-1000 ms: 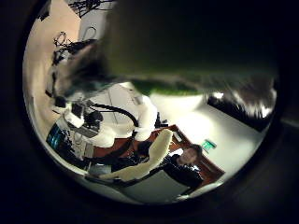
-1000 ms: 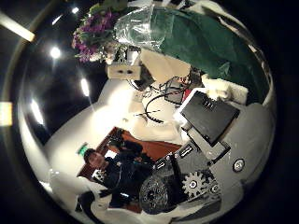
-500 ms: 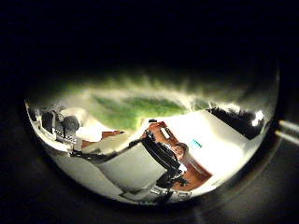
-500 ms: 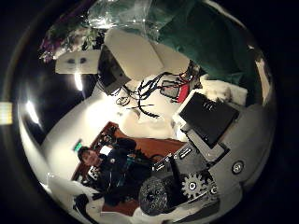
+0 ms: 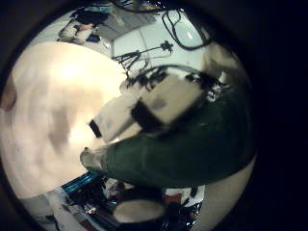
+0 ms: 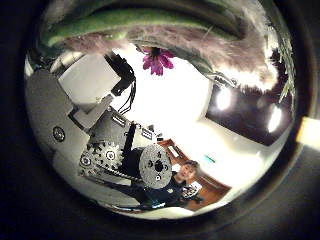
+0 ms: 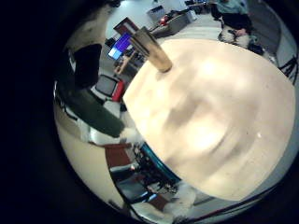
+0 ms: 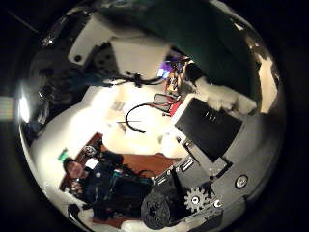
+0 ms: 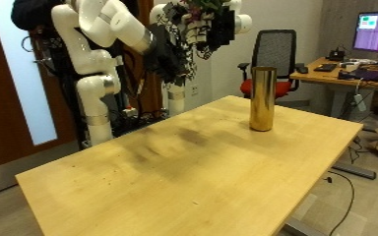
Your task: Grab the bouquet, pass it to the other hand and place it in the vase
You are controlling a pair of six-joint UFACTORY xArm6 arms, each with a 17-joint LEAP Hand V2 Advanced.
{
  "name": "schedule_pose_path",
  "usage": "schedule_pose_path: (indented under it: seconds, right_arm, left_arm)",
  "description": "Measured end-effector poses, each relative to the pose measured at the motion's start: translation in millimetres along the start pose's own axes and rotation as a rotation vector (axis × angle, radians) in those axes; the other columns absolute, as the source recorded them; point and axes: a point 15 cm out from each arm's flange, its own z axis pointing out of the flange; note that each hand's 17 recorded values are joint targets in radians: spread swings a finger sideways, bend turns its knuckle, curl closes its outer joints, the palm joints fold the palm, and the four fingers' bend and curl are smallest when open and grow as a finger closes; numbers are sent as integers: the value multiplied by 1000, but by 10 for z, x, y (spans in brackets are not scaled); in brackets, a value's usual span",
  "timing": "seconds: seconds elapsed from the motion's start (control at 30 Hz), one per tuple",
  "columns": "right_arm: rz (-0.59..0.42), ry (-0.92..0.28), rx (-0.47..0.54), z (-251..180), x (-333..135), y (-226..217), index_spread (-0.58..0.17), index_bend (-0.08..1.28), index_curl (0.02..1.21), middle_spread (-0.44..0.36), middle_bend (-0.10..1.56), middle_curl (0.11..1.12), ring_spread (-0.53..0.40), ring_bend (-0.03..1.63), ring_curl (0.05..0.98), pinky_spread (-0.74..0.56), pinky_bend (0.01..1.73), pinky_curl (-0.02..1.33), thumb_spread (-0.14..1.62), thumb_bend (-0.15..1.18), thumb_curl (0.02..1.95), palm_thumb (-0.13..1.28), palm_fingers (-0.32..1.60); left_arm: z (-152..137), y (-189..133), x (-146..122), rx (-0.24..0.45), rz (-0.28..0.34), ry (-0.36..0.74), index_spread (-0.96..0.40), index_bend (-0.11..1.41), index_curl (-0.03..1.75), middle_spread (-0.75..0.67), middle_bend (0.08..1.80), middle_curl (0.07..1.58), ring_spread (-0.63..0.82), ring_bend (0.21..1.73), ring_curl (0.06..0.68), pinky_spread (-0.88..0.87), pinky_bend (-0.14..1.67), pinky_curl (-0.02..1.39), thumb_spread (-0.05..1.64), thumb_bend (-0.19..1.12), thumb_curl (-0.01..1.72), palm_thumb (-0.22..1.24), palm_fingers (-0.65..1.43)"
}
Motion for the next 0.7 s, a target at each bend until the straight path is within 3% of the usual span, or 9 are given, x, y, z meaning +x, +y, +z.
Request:
schedule_pose_path:
  seconds: [0.07, 0.1, 0.17, 0.27, 0.37, 0.53, 0.7]
  right_arm:
    - [26, 2, 6, -11, 25, -3, -327, 582, 949, -170, 1043, 704, -257, 1175, 576, -478, 966, 845, 837, -42, 687, 835, 980]
    - [38, 1, 6, -15, 28, 0, -336, 415, 912, -167, 960, 679, -264, 1161, 572, -534, 948, 813, 868, -33, 652, 827, 742]
    - [62, -10, 6, -15, 29, -12, -350, 306, 833, -171, 880, 639, -256, 1098, 531, -483, 852, 778, 914, -30, 608, 813, 521]
    - [91, -14, -4, -21, 31, -12, -348, 275, 759, -129, 760, 580, -215, 1020, 484, -330, 737, 753, 938, -34, 567, 789, 308]
    - [114, -24, -9, -59, 23, 4, -283, 192, 625, 28, 533, 462, -15, 819, 388, 27, 642, 691, 939, -35, 520, 753, 24]
    - [158, -24, 25, -167, 143, -30, -222, 153, 462, 154, 371, 367, 149, 641, 289, 268, 538, 555, 938, -33, 480, 727, -36]
    - [185, -62, 75, -230, 149, -156, -201, 138, 360, 195, 269, 329, 191, 542, 251, 331, 498, 474, 943, -32, 457, 714, -42]
  left_arm:
    - [-9, -8, 22, 8, 13, -10, -453, 718, 79, -524, 958, 1013, -418, 1412, 512, -619, 1126, 537, 521, -18, 621, 1110, 1113]
    - [-20, -19, 27, 13, 18, -13, -469, 743, 82, -526, 962, 1017, -419, 1416, 515, -620, 1120, 538, 495, -19, 634, 1111, 1110]
    - [-39, -34, 51, 21, 34, -24, -530, 819, 83, -533, 982, 1033, -414, 1422, 526, -616, 1110, 544, 396, -15, 682, 1128, 1090]
    - [-85, -42, 108, 38, 56, -37, -582, 884, 81, -538, 1005, 1043, -411, 1424, 536, -613, 1102, 553, 306, -18, 727, 1141, 1080]
    - [-114, -25, 157, 50, 76, -49, -633, 942, 60, -547, 1027, 1049, -403, 1430, 549, -617, 1100, 569, 236, -20, 773, 1142, 1072]
    - [-344, -64, 356, 115, 134, -94, -664, 974, 31, -550, 1036, 1049, -402, 1430, 556, -620, 1097, 581, 206, -20, 803, 1144, 1069]
    - [-494, -117, 564, 163, 185, -107, -688, 1005, -8, -551, 1041, 1048, -402, 1424, 561, -619, 1096, 590, 180, -21, 830, 1142, 1073]
